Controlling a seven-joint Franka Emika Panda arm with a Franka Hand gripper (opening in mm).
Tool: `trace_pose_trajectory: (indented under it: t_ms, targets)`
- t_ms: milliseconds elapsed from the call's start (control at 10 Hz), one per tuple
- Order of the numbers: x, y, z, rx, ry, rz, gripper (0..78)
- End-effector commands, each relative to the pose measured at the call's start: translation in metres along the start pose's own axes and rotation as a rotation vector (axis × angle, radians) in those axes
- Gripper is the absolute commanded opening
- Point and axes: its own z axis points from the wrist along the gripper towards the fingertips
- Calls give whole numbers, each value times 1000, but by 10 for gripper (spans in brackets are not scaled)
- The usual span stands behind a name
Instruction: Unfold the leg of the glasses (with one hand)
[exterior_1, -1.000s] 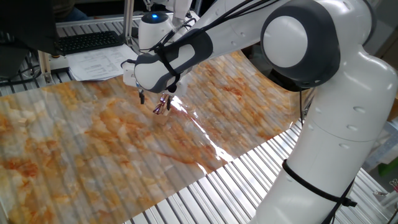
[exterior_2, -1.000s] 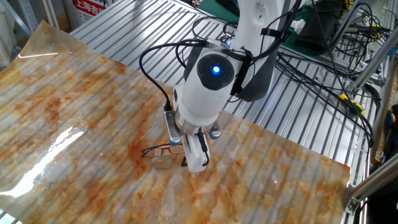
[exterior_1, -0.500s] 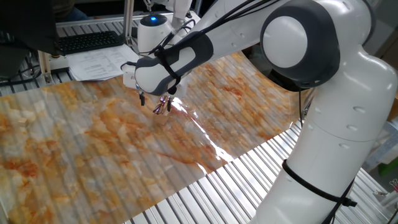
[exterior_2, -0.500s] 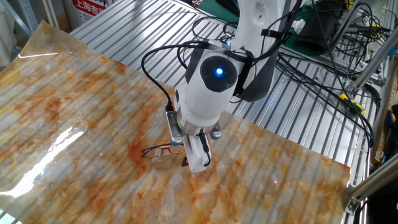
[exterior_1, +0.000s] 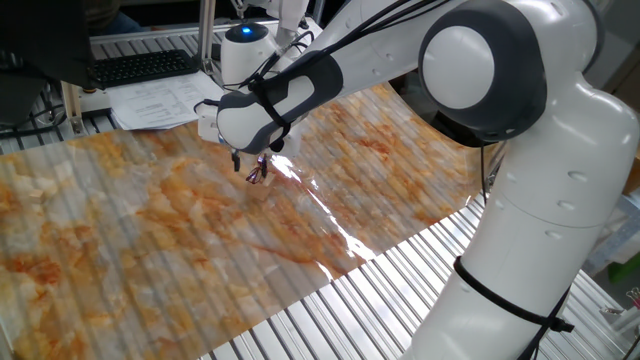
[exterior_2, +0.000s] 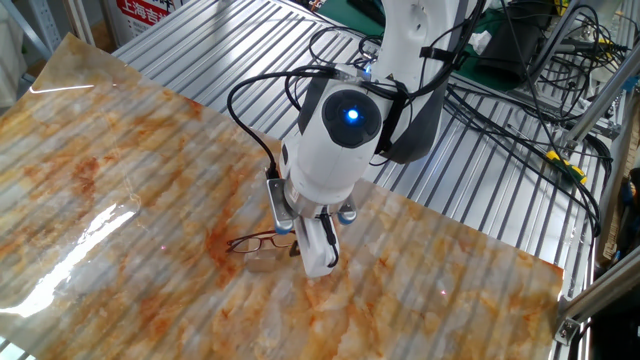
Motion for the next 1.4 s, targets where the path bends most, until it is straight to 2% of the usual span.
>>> trace_pose_trajectory:
  t_ms: [100,800,1100,1400]
  targets:
    - [0,0,-1,3,-5,0,12]
    - [2,-1,0,8,-3,14,12]
    - [4,-1,-2,-14,18,24,12]
    - [5,1,-6,-16,22,32,12]
